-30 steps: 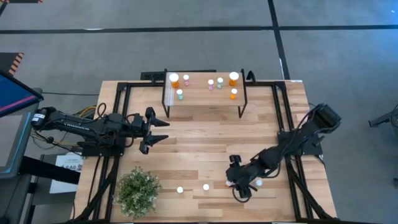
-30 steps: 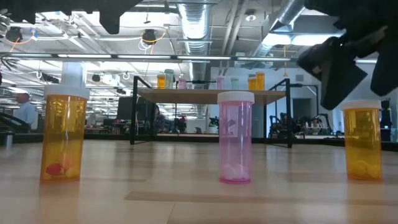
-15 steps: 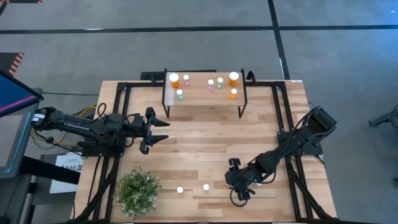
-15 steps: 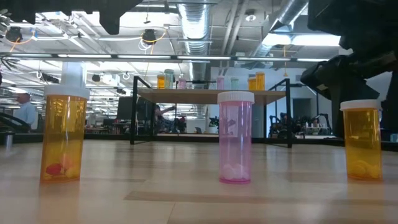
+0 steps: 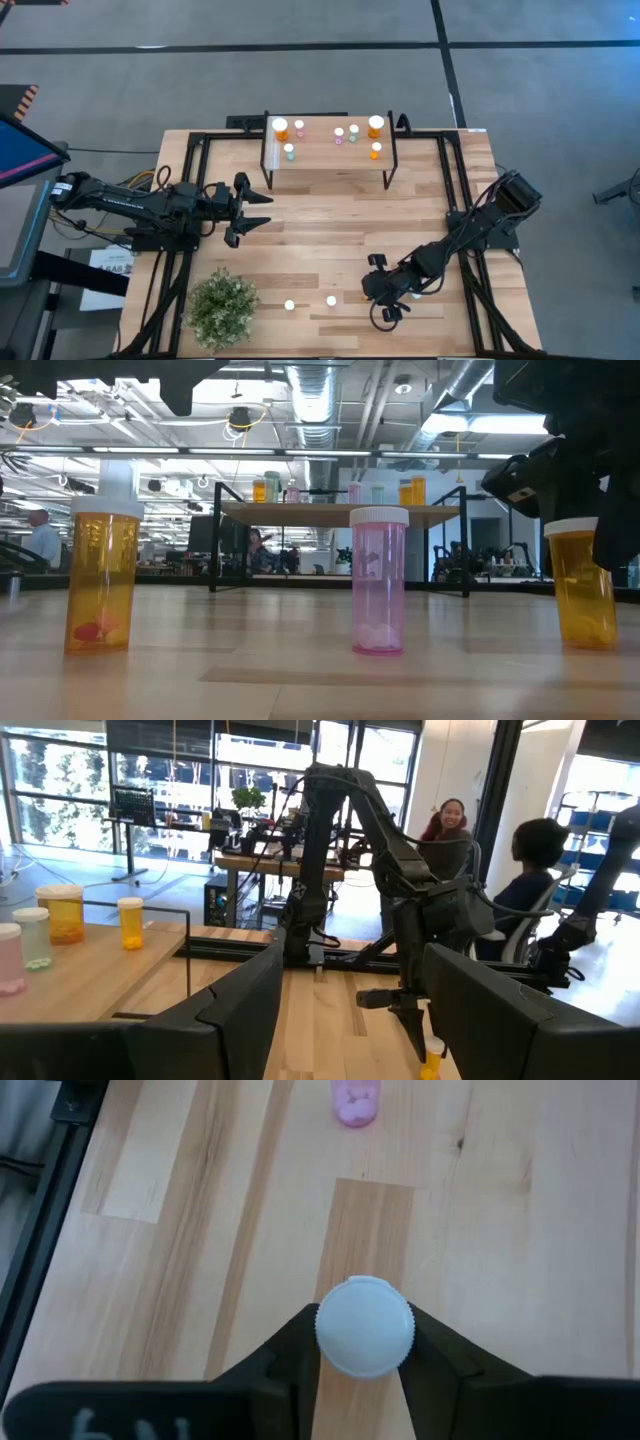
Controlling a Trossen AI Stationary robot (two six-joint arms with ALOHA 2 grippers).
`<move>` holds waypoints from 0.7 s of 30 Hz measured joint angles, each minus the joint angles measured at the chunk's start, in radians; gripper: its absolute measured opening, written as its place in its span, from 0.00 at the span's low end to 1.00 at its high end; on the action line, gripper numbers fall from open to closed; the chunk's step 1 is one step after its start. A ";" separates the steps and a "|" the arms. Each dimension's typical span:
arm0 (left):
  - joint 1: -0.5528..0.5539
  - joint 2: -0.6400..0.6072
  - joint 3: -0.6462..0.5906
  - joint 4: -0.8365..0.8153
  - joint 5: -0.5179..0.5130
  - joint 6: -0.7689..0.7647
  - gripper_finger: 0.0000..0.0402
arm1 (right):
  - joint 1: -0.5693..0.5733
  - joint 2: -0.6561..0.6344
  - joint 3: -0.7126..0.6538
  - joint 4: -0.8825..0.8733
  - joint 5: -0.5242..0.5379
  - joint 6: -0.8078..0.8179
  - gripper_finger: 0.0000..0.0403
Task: Pick and place medicine bottles onto shelf by color
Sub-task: Put the orange pill bottle on the shelf
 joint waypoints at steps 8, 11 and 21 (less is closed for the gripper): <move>0.000 0.000 0.000 -0.003 0.000 -0.002 0.57 | -0.046 -0.058 0.059 -0.078 -0.003 -0.074 0.35; 0.000 0.000 0.000 -0.007 0.000 -0.002 0.57 | -0.091 -0.114 0.075 -0.118 -0.003 -0.137 0.34; 0.000 0.028 -0.002 0.012 -0.001 -0.002 0.57 | -0.385 -0.293 0.146 -0.147 -0.034 -0.382 0.36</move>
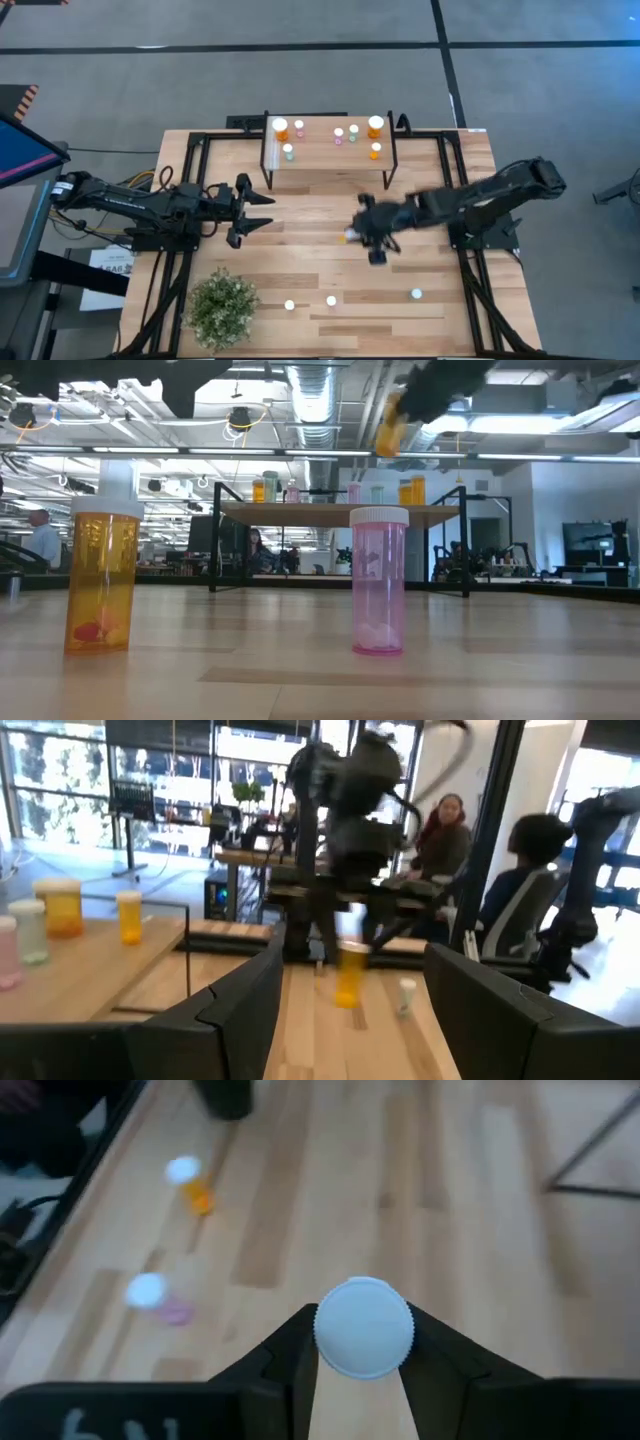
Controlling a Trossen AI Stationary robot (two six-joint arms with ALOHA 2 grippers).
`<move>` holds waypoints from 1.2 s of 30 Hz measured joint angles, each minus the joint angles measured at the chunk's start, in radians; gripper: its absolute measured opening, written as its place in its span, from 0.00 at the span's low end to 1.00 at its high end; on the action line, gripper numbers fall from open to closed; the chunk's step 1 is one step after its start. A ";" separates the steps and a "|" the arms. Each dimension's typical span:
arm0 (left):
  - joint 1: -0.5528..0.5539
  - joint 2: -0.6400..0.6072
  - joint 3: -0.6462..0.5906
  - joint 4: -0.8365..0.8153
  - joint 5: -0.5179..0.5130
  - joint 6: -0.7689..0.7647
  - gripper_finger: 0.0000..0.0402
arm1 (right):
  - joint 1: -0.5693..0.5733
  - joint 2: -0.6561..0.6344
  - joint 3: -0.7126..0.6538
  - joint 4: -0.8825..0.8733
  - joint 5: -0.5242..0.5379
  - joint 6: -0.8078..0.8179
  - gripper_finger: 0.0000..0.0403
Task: Pick and place medicine bottles onto shelf by color
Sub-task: Put the orange pill bottle on the shelf
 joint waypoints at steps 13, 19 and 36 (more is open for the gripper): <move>0.000 0.026 0.000 0.028 -0.010 0.002 0.57 | -0.330 0.035 0.282 -0.042 -0.157 -0.199 0.36; 0.001 0.026 0.000 0.029 -0.014 0.006 0.57 | -0.444 0.125 0.419 -0.092 -0.206 -0.247 0.37; 0.003 0.026 0.001 0.025 -0.015 0.022 0.57 | -0.727 0.489 0.829 -0.382 -0.281 -0.301 0.37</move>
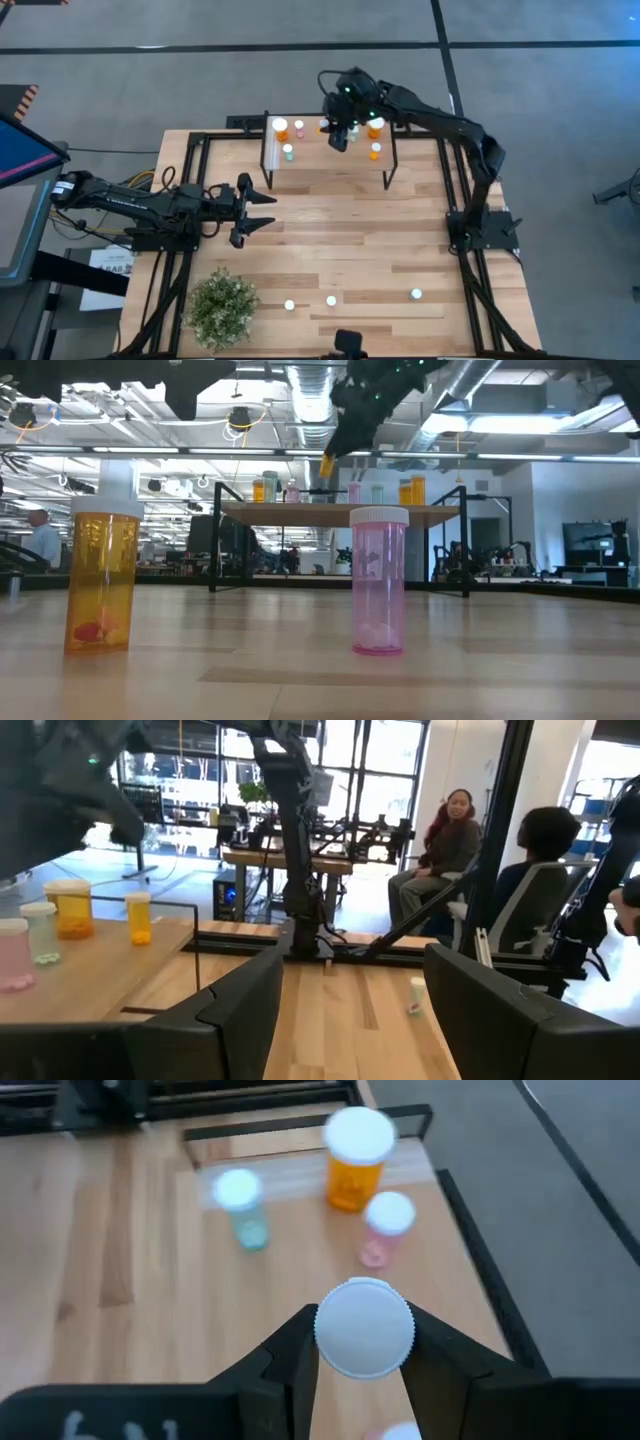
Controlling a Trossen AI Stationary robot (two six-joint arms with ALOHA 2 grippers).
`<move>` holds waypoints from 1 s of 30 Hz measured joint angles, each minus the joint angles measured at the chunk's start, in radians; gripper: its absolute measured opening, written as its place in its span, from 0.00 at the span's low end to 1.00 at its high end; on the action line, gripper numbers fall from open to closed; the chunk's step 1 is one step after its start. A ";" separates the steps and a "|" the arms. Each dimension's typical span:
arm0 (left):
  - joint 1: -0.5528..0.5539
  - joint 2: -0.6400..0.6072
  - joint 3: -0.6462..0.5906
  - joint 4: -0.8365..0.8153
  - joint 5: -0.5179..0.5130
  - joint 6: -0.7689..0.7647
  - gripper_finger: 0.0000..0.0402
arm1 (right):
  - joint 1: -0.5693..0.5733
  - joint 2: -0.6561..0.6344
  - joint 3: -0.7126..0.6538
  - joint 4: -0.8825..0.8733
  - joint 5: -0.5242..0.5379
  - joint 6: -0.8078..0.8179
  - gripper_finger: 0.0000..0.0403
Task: Pick and place medicine bottles onto shelf by color
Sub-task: Put the orange pill bottle on the shelf
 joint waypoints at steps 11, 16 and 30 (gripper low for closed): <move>0.000 0.000 0.000 0.001 0.000 0.000 0.57 | -0.019 0.109 0.027 -0.030 -0.002 -0.015 0.37; 0.000 0.000 0.000 0.001 0.000 0.000 0.57 | -0.026 0.110 0.027 -0.031 0.000 -0.022 0.37; 0.000 0.000 0.000 0.002 -0.001 0.000 0.57 | -0.031 0.110 0.027 -0.050 0.003 -0.022 0.37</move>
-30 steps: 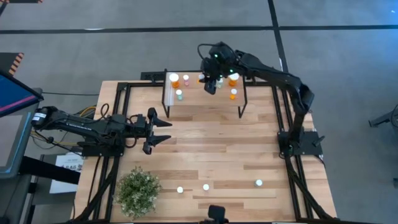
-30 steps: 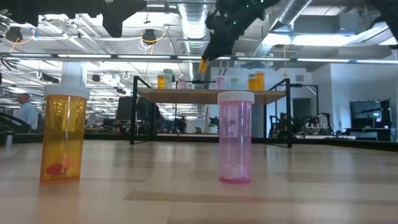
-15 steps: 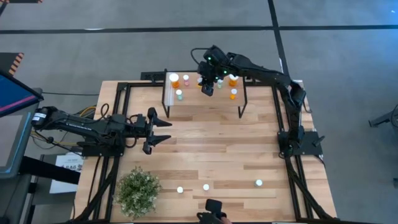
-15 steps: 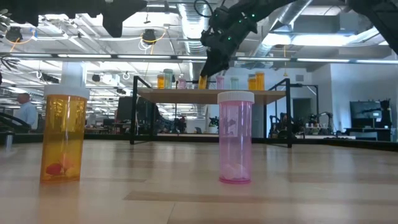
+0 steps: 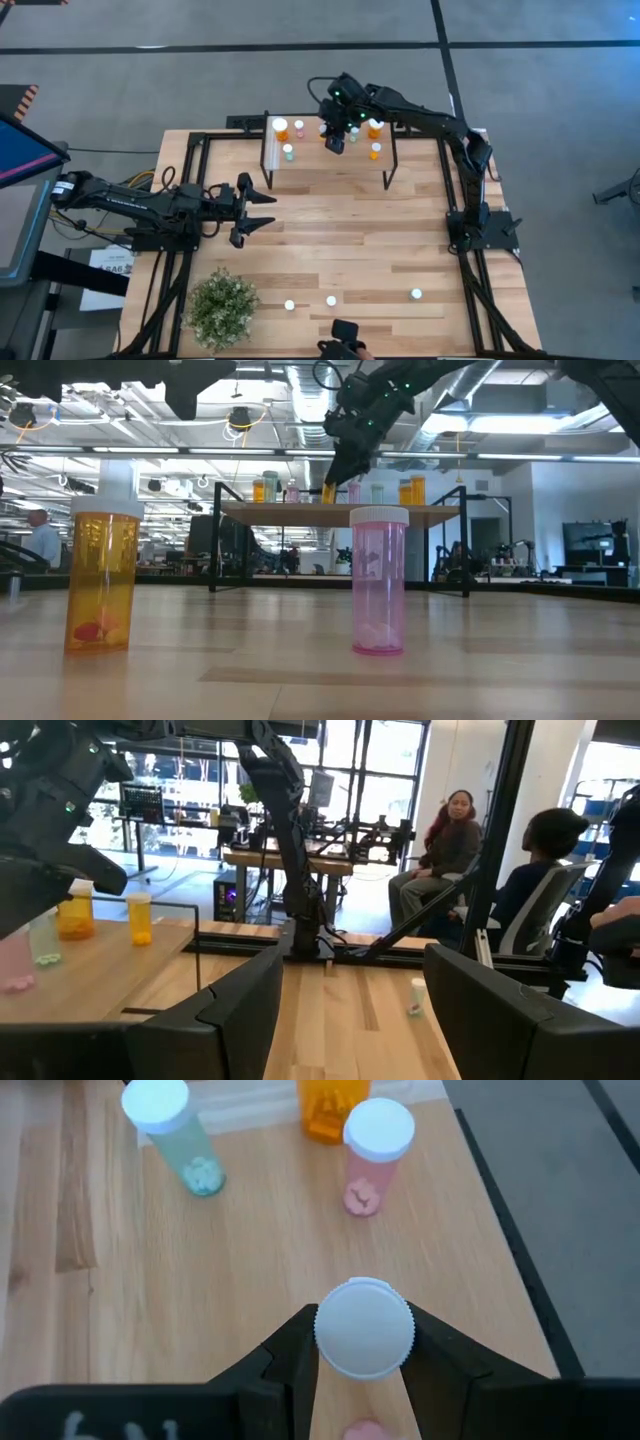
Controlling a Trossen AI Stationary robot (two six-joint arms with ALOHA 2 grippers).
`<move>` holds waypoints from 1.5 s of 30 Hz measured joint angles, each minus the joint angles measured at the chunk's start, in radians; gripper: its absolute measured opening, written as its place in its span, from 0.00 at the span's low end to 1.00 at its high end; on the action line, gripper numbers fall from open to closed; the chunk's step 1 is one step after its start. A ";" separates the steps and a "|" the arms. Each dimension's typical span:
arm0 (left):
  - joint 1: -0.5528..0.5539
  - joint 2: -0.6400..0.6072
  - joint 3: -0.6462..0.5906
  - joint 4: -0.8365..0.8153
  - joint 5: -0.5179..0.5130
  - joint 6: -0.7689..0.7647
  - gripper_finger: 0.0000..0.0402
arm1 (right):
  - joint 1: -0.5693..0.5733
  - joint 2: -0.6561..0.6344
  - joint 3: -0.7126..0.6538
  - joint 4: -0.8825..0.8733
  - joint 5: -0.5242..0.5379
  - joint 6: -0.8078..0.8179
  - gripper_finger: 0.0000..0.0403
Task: Pick and place medicine bottles onto shelf by color
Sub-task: Put the orange pill bottle on the shelf, then put the pink pill bottle on the shelf
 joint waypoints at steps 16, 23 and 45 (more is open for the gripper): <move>0.000 0.000 0.000 0.001 -0.001 0.000 0.57 | 0.000 0.016 0.000 -0.005 -0.001 0.004 0.37; 0.000 0.000 0.000 0.000 -0.001 0.000 0.57 | -0.001 0.016 0.000 -0.006 -0.001 0.000 0.37; 0.000 0.000 0.000 0.000 -0.001 0.000 0.57 | -0.002 0.006 0.037 -0.037 -0.001 0.020 0.59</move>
